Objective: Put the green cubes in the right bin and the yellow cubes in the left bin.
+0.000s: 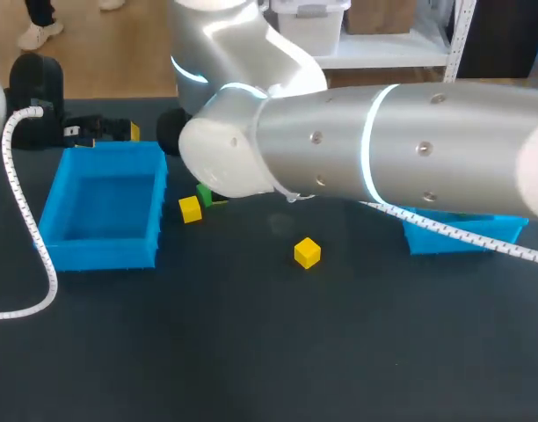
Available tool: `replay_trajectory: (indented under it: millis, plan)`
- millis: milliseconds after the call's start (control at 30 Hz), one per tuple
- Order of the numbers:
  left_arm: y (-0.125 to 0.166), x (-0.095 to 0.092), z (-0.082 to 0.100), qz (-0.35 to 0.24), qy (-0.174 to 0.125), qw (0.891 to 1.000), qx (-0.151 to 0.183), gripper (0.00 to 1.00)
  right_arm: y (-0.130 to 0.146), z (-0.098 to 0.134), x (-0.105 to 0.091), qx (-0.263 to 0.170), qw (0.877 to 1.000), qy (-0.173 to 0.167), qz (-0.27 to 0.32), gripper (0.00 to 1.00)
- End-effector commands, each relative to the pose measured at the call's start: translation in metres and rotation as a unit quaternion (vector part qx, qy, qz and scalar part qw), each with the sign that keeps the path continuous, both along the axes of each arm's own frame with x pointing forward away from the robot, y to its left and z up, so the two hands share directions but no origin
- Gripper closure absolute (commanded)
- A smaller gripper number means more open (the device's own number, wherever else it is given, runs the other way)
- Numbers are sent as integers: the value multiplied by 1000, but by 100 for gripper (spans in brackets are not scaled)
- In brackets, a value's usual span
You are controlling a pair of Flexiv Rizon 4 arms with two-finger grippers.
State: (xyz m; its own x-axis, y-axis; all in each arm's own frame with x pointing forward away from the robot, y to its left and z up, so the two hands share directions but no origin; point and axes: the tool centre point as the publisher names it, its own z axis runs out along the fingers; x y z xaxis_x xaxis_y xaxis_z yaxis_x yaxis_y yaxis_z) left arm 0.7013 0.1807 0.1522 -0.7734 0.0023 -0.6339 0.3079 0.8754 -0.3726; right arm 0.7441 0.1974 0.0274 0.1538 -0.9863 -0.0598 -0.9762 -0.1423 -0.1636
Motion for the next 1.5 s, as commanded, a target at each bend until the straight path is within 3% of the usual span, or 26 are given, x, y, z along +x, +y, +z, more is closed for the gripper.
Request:
replay_trajectory:
  millis: [33,700,733,767,867,900,1133,1500]
  plan:
    - [2,0,-1,-3,-3,1000,-4,0,8,-7,5,-8,1000,14,5,0]
    - [2,0,-1,-3,-3,1000,-4,0,8,-36,4,-29,999,36,9,0]
    - [2,0,-1,-3,-3,1000,-4,0,9,-37,3,-29,999,37,9,8]
    - [2,0,-1,-3,-3,1000,-4,0,9,-38,2,-30,999,37,9,10]
    - [2,0,-1,-3,-3,1000,-4,0,11,-40,-1,-31,999,40,11,53]
    - [2,0,-1,-3,-3,1000,-4,0,12,-41,-2,-31,999,40,11,60]
    - [2,0,-1,-3,-3,1000,-4,0,13,-43,-3,-31,999,43,3,99]
    - [2,0,-1,-3,-3,1000,-4,0,-5,-17,12,-18,999,21,-40,100]
